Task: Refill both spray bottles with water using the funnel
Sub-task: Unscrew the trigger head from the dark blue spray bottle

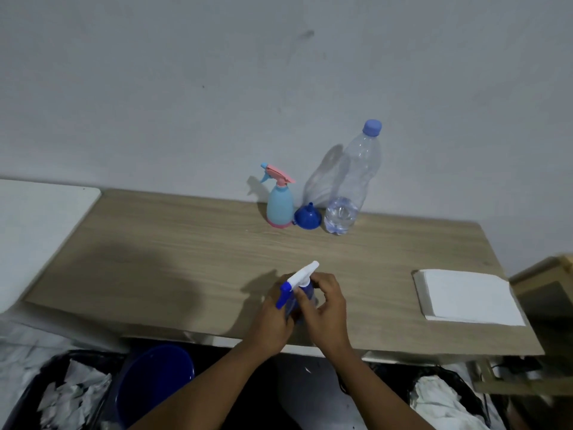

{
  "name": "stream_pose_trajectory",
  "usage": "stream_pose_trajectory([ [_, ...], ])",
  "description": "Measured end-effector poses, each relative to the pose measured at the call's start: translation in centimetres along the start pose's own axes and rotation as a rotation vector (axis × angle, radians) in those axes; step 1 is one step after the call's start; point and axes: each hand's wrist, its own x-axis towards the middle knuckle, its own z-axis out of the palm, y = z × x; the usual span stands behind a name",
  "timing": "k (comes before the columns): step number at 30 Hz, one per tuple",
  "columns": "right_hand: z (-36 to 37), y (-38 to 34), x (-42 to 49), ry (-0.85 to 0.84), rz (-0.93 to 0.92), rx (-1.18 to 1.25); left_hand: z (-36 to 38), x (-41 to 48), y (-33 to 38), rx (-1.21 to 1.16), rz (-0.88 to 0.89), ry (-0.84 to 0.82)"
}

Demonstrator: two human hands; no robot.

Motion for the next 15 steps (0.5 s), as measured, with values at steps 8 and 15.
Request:
stream_pose_trajectory([
  [8, -1.1, 0.1, -0.2, -0.008, -0.04, 0.023, 0.2, -0.2, 0.8, -0.023, 0.045, 0.058],
  [15, -1.2, 0.3, 0.2, -0.045, 0.043, -0.011, 0.3, -0.6, 1.5, -0.058, 0.035, 0.065],
])
